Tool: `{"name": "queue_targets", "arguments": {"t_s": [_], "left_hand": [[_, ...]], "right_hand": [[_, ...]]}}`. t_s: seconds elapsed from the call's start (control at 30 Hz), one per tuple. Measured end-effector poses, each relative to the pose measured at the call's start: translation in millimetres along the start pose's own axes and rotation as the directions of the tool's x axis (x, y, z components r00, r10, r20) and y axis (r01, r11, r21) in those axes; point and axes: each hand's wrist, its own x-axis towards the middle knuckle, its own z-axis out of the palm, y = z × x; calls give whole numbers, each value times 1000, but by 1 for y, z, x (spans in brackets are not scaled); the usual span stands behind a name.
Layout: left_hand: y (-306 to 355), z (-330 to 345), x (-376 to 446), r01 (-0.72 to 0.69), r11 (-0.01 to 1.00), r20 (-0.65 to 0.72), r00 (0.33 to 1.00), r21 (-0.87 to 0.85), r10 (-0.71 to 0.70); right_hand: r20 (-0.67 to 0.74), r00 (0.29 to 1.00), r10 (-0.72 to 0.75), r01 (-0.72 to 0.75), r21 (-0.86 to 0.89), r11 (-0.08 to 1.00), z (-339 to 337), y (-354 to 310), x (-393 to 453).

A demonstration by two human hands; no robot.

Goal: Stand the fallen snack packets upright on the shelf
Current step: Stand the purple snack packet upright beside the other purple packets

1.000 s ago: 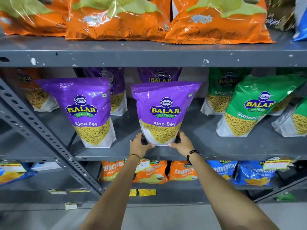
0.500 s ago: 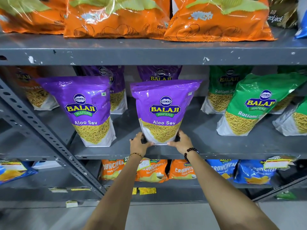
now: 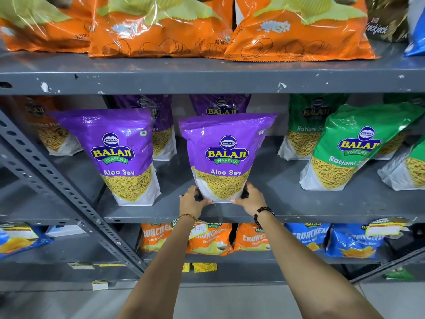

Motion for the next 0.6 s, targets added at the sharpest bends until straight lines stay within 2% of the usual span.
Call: {"name": "queue_targets", "arguments": {"t_s": [0.6], "left_hand": [[-2, -3, -8, -22, 999, -21, 1000, 41, 23]], "right_hand": [[-12, 1000, -1, 1, 20, 1000, -2, 2, 1]]}}
